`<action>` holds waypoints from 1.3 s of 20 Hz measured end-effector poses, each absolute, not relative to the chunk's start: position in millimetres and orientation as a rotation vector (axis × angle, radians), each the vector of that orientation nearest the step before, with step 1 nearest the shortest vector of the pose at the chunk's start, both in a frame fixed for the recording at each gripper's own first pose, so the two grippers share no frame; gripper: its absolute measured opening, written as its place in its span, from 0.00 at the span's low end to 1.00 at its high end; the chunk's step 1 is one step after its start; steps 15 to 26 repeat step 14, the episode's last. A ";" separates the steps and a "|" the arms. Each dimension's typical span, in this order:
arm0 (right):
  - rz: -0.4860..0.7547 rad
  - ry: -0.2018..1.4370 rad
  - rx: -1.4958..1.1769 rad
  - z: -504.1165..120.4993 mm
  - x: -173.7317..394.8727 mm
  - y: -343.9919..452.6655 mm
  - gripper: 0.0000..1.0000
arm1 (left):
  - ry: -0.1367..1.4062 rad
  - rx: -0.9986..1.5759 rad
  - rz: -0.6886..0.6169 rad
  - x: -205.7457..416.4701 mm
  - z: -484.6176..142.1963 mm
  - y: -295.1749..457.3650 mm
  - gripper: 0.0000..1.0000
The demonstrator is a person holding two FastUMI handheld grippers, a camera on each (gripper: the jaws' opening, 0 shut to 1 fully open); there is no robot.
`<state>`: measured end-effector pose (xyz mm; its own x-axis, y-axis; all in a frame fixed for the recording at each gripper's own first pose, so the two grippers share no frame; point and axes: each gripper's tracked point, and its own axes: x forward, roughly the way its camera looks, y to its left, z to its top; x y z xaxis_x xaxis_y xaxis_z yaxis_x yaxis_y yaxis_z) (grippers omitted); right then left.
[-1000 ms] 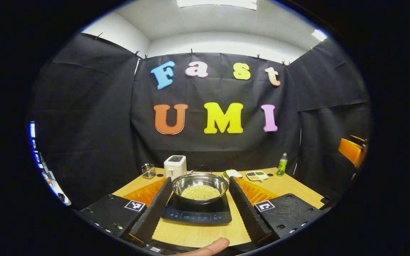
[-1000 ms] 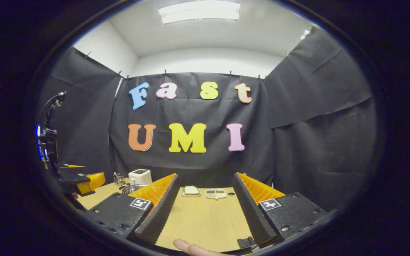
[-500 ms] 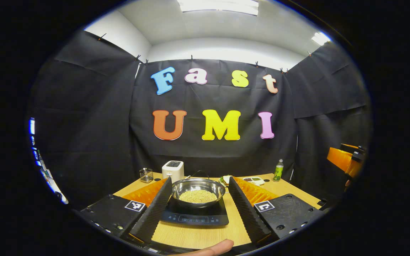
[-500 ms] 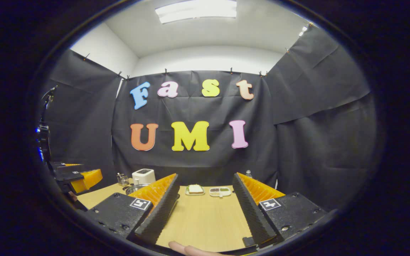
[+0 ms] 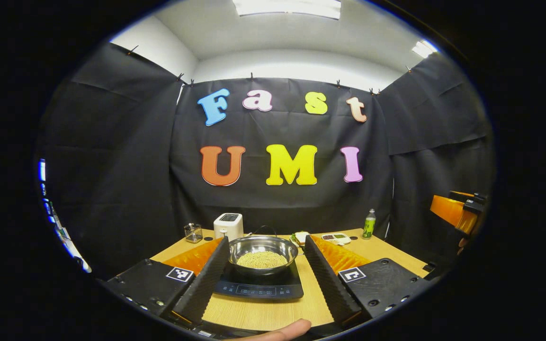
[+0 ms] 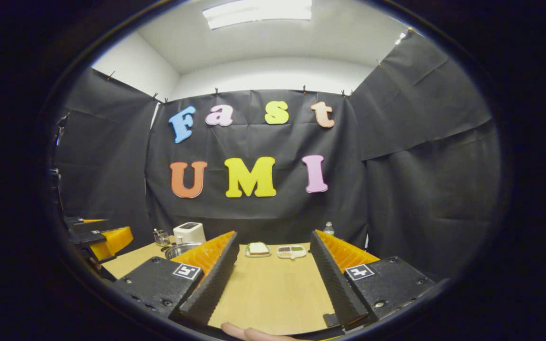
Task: First push the handle of the pot to place it horizontally, then grasp the pot with both hands and set it on the induction cooktop.
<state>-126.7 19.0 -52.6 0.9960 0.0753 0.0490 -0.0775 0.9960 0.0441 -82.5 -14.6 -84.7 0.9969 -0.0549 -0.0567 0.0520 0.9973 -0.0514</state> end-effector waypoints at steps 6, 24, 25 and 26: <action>0.075 -0.035 0.061 -57.0 -123.1 17.2 0.96 | 0.064 -0.053 -0.054 -82.2 -86.3 -12.8 0.95; 0.065 -0.024 0.073 -61.6 -120.3 12.6 0.96 | 0.007 -0.028 -0.082 -84.4 -76.5 -21.5 0.95; 0.065 -0.024 0.073 -61.6 -120.3 12.6 0.96 | 0.007 -0.028 -0.082 -84.4 -76.5 -21.5 0.95; 0.065 -0.024 0.073 -61.6 -120.3 12.6 0.96 | 0.007 -0.028 -0.082 -84.4 -76.5 -21.5 0.95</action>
